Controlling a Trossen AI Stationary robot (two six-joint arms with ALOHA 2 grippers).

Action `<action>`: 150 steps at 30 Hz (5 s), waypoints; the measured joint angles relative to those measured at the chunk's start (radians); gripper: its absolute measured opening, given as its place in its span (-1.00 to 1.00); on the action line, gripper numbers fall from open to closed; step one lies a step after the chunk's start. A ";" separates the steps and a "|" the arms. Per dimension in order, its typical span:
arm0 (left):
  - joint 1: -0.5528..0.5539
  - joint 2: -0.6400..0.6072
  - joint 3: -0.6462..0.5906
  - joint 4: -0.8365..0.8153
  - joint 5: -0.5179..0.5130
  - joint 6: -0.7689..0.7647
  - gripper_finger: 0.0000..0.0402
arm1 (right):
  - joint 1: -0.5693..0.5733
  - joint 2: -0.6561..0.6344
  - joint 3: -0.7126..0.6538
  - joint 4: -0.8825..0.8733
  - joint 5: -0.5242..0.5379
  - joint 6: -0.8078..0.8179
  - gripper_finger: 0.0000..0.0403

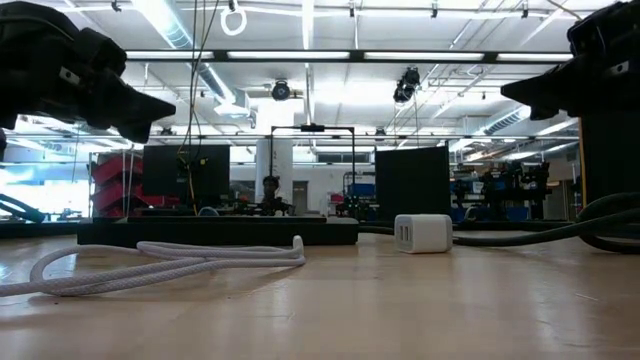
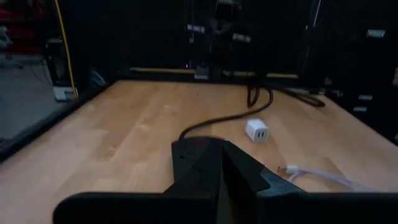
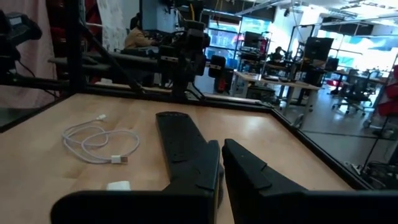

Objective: Insert USB
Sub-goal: Return to Home Position

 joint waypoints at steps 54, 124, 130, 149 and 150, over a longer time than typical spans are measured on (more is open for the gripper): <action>0.000 -0.081 -0.014 -0.013 0.017 -0.032 -1.00 | 0.000 0.109 -0.005 -0.009 -0.022 0.078 -0.98; 0.000 -0.081 -0.014 -0.012 0.015 -0.032 -1.00 | 0.000 0.109 -0.005 -0.009 -0.022 0.077 -0.95; 0.000 -0.081 -0.014 -0.012 0.015 -0.032 -1.00 | 0.000 0.109 -0.005 -0.009 -0.022 0.077 -0.99; 0.000 -0.081 -0.015 -0.012 0.015 -0.032 -1.00 | 0.000 0.109 -0.005 -0.009 -0.022 0.077 -0.94; 0.000 -0.081 -0.015 -0.012 0.015 -0.032 -1.00 | 0.000 0.109 -0.005 -0.009 -0.022 0.077 -0.95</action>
